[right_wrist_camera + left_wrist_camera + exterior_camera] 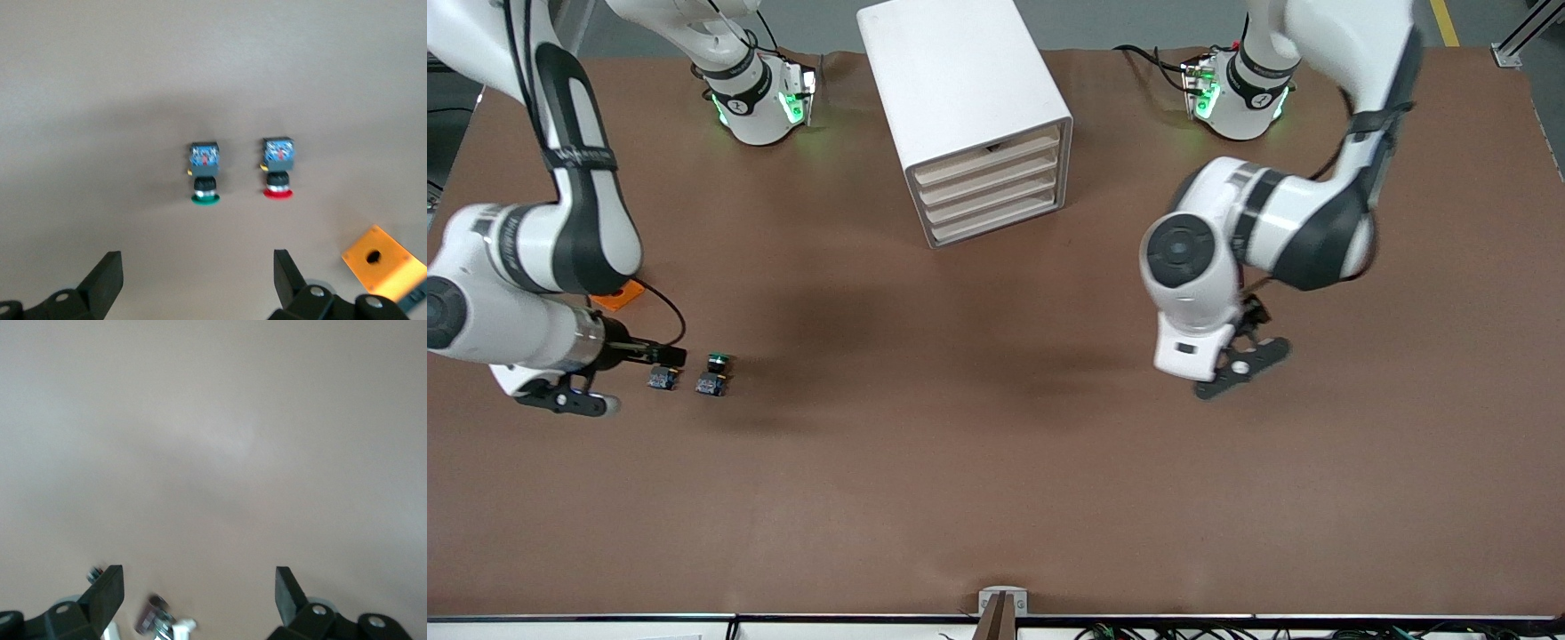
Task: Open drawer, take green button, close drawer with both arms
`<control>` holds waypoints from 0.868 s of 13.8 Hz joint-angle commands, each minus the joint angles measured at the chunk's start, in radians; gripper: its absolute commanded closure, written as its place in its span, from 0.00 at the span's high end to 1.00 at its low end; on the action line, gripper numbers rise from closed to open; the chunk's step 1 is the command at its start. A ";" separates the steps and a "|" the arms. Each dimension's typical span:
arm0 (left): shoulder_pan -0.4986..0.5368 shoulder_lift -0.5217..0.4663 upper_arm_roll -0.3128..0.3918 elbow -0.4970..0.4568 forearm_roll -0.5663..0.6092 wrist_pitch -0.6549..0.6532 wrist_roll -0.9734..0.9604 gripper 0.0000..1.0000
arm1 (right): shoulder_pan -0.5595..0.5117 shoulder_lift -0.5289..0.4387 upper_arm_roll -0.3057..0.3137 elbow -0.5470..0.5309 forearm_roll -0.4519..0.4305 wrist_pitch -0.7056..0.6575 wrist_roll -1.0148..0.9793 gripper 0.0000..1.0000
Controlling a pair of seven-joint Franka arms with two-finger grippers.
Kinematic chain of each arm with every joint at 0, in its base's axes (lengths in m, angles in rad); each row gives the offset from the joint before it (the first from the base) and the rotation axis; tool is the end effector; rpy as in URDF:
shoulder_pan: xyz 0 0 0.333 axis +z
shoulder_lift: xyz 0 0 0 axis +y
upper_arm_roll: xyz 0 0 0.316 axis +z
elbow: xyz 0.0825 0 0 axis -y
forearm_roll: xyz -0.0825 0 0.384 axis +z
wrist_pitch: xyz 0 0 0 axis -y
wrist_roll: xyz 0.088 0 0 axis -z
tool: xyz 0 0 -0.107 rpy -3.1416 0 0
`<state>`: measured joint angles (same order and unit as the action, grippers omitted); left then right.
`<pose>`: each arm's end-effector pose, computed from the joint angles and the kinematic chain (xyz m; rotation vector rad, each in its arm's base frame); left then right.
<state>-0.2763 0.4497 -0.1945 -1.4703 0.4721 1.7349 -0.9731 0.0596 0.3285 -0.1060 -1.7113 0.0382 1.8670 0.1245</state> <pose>0.6243 -0.2489 0.4170 -2.6909 -0.5375 -0.1623 0.6278 -0.0209 0.3860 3.1115 -0.2847 -0.2673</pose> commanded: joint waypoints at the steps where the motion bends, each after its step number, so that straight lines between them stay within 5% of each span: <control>1: 0.057 -0.083 -0.008 -0.002 0.014 -0.029 0.123 1.00 | -0.026 -0.069 0.012 0.034 -0.011 -0.112 -0.017 1.00; 12: 0.316 -0.331 -0.008 -0.004 -0.082 -0.112 0.635 1.00 | -0.060 -0.264 0.015 0.102 -0.012 -0.359 -0.115 1.00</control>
<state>-0.0141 0.1677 -0.1938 -1.4548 0.4423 1.6307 -0.3985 0.0179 0.0923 -0.1065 -1.6007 0.0374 1.5251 0.0372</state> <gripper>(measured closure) 0.000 0.000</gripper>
